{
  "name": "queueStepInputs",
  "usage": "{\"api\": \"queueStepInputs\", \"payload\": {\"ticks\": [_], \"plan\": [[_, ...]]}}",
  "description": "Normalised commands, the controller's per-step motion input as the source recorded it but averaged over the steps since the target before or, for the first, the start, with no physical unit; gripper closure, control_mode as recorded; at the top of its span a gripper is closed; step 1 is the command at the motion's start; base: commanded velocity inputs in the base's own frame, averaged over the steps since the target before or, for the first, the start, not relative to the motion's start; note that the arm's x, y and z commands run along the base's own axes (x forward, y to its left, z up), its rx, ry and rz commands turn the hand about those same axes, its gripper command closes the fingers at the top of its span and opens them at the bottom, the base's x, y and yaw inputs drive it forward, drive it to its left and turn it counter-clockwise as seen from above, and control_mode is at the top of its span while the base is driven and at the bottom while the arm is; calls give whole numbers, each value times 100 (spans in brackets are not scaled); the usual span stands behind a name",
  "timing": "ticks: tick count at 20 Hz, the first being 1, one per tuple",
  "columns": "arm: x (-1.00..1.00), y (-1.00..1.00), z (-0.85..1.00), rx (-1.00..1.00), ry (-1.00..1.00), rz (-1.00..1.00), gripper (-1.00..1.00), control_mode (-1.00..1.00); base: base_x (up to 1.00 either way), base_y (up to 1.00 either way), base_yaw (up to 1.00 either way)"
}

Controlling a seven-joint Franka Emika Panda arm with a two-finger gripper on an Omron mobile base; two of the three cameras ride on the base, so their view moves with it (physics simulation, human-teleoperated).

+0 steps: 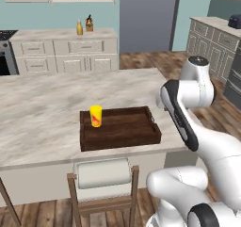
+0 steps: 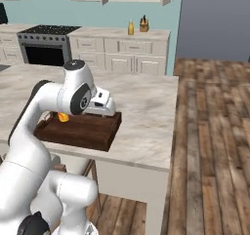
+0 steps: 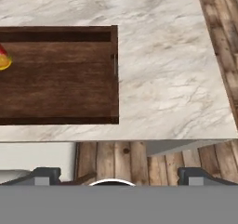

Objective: There is a tray on the dining counter. Grab the cup, mug, and pitcher and place them on the tray. The pitcher may be placed next to the tray if it cannot fit the tray.

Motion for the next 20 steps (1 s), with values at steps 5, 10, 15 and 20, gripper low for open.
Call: {"api": "queueStepInputs", "payload": {"ticks": [5,10,15,20], "plan": [[-46,-11,0,0,0,0,-100,-100,0,0,0],[-35,0,2,0,0,0,-100,-100,0,0,0],[-20,-5,0,0,0,0,-100,100,-54,-48,0],[0,0,0,0,0,0,-100,100,-81,-100,-2]]}}
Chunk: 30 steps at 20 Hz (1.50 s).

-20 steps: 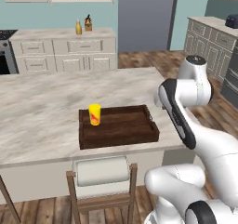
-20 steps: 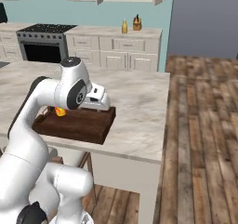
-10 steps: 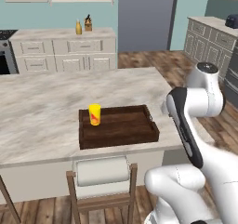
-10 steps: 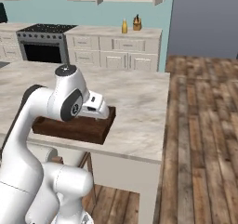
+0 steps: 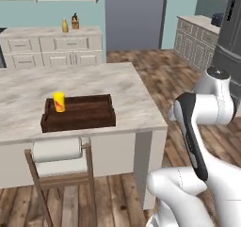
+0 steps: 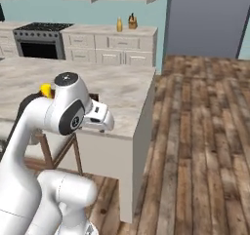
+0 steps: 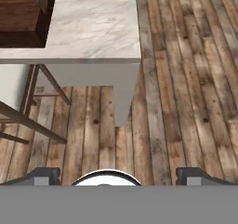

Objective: There is a tray on the dining counter. Grab the cup, mug, and pitcher and place them on the tray. The pitcher may be placed next to the tray if it cannot fit the tray.

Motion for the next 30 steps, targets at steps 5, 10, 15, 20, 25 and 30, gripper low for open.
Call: {"api": "queueStepInputs", "payload": {"ticks": [5,10,15,20,25,30], "plan": [[0,0,0,0,0,0,-100,100,-35,-100,-4],[0,0,0,0,0,0,-100,100,-3,-100,-7],[0,0,0,0,0,0,-100,100,11,-100,-4],[0,0,0,0,0,0,-100,100,84,-44,3],[0,0,0,0,0,0,-100,100,100,0,6],[0,0,0,0,0,0,-100,100,100,0,5]]}}
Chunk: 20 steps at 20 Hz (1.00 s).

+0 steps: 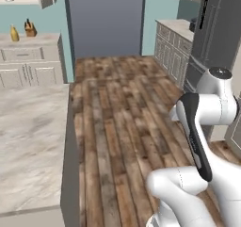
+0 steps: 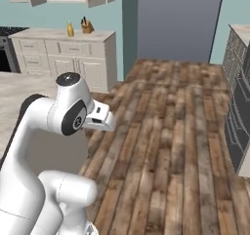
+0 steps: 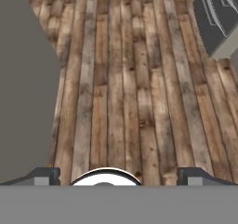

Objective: There is a tray on the dining counter. Grab the cup, mug, and pitcher and place them on the tray. The pitcher may be placed next to the tray if it cannot fit the tray.

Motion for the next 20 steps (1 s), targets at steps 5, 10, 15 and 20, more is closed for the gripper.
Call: {"api": "queueStepInputs", "payload": {"ticks": [5,10,15,20], "plan": [[0,0,0,0,0,0,-100,100,100,-35,3],[0,0,0,0,0,0,-100,100,100,-53,1],[0,0,0,0,0,0,-100,100,100,-61,0],[0,0,0,0,0,0,-100,100,100,-43,4]]}}
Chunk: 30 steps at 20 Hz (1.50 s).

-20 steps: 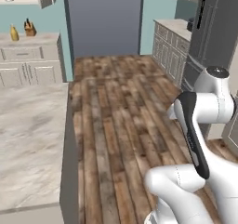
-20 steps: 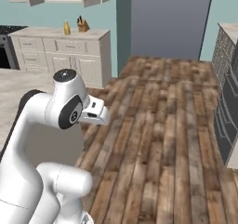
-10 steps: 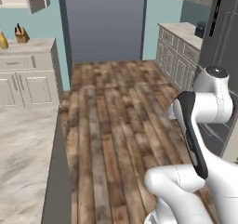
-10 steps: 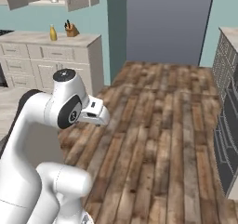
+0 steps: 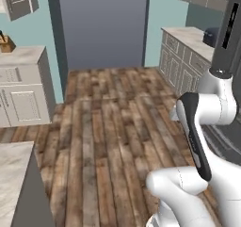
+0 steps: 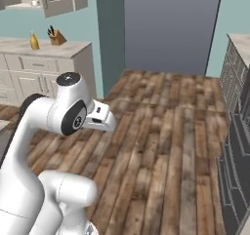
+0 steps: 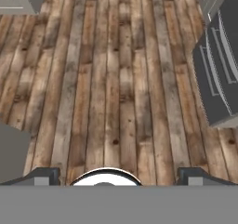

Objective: There is a tray on the dining counter. Grab the cup, mug, and pitcher and place them on the tray. The pitcher may be placed next to the tray if it cannot fit the tray.

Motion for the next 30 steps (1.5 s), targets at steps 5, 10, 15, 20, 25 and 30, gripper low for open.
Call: {"api": "queueStepInputs", "payload": {"ticks": [5,10,15,20,25,30], "plan": [[0,0,0,0,0,0,-100,100,100,-36,6],[0,0,0,0,0,0,-100,100,100,-32,8],[0,0,0,0,0,0,-100,100,100,-6,46],[0,0,0,0,0,0,-100,100,100,-10,81],[0,0,0,0,0,0,-100,100,100,-12,87],[0,0,0,0,0,0,-100,100,100,-14,91]]}}
